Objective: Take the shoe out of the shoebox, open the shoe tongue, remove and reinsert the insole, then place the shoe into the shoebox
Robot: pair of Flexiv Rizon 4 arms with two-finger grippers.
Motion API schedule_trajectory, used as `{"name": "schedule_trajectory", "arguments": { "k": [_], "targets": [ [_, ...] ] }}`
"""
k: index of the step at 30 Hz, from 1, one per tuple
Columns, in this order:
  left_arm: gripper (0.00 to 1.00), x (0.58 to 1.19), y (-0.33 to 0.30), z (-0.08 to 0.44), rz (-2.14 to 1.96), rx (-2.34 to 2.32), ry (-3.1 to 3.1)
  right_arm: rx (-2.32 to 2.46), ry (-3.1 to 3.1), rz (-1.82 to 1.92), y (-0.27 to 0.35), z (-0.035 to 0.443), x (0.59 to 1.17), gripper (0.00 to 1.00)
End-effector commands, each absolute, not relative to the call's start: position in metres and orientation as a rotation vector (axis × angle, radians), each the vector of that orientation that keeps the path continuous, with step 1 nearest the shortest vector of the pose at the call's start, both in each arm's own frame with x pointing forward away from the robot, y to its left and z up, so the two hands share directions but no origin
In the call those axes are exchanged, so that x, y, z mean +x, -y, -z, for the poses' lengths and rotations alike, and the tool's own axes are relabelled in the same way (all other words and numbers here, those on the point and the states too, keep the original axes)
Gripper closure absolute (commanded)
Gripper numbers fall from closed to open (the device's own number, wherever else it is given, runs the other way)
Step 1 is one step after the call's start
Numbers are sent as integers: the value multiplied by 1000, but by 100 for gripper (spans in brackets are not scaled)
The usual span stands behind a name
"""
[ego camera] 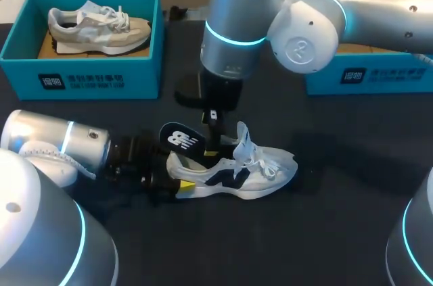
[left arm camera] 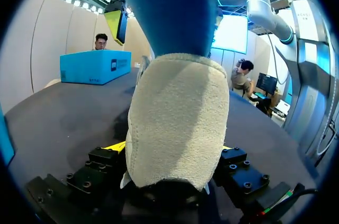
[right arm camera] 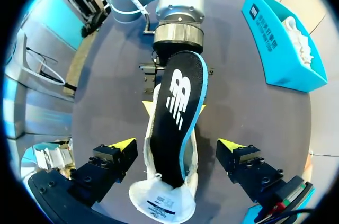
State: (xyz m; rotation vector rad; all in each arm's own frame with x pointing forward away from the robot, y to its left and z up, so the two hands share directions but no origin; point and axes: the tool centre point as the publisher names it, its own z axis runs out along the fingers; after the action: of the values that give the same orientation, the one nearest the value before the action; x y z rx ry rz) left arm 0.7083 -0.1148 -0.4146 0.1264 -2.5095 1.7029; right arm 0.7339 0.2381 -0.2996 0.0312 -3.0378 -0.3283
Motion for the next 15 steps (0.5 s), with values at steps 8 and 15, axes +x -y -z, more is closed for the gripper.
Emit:
{"name": "schedule_trajectory", "arguments": {
  "k": [8,15],
  "targets": [
    [100,709,114,417,-1700,128,2512,-128,2858,569,-237,295,730,0],
    [100,709,114,417,-1700,128,2512,-152,2761,619,-241,291,735,0]
  ]
}}
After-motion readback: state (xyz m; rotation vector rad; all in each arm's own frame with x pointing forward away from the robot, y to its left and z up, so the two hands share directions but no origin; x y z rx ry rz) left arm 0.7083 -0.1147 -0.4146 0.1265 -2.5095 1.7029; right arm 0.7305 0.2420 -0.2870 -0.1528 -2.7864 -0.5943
